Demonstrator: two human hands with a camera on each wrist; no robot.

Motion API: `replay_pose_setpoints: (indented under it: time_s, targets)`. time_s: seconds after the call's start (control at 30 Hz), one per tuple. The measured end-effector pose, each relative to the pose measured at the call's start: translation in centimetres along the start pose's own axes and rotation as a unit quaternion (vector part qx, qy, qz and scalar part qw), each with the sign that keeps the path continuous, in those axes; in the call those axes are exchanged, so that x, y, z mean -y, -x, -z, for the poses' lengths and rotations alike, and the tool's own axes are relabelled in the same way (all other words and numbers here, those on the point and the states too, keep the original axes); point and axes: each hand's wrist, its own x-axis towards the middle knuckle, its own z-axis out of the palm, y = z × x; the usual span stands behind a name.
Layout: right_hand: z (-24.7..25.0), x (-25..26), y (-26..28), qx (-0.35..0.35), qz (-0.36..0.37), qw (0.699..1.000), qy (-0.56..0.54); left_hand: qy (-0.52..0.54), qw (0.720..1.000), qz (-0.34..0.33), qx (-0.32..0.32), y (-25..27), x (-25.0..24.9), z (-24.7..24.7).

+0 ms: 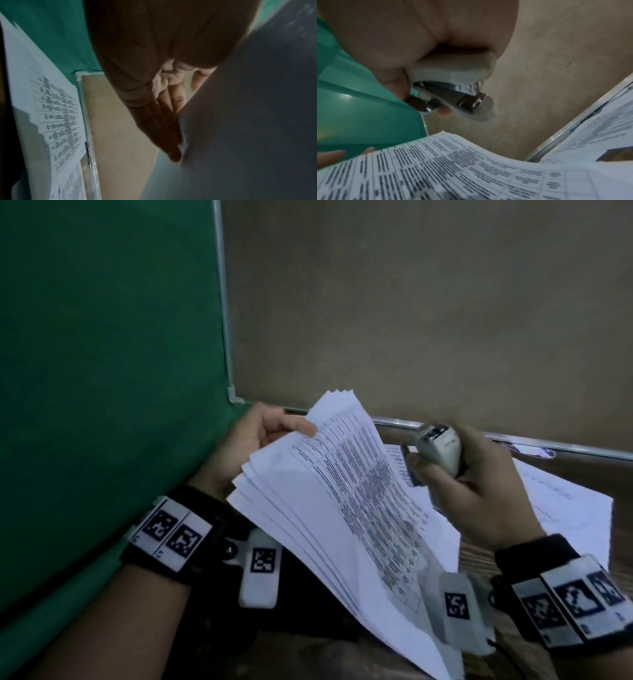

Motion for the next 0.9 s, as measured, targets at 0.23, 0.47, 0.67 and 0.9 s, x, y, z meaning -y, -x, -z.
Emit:
replay_pose_setpoints:
  time_s: [0.23, 0.47, 0.67, 0.9]
  targets:
    - [-0.7, -0.6, 0.4, 0.178, 0.005, 0.983, 0.049, -0.103, 0.988, 0.066, 0.090, 0.3, 1.0, -0.6]
    - [-1.2, -0.4, 0.3, 0.215, -0.012, 0.975, 0.063, -0.080, 0.984, 0.057, 0.146, 1.1, 0.7, -2.4]
    - [-1.3, -0.3, 0.3, 0.195, -0.024, 0.978, 0.071, -0.076, 0.987, 0.041, 0.139, 1.5, 0.8, -3.3]
    - [-1.3, 0.0, 0.2, 0.171, -0.030, 0.982, 0.074, -0.077, 0.988, 0.026, 0.132, 1.6, 0.8, -3.7]
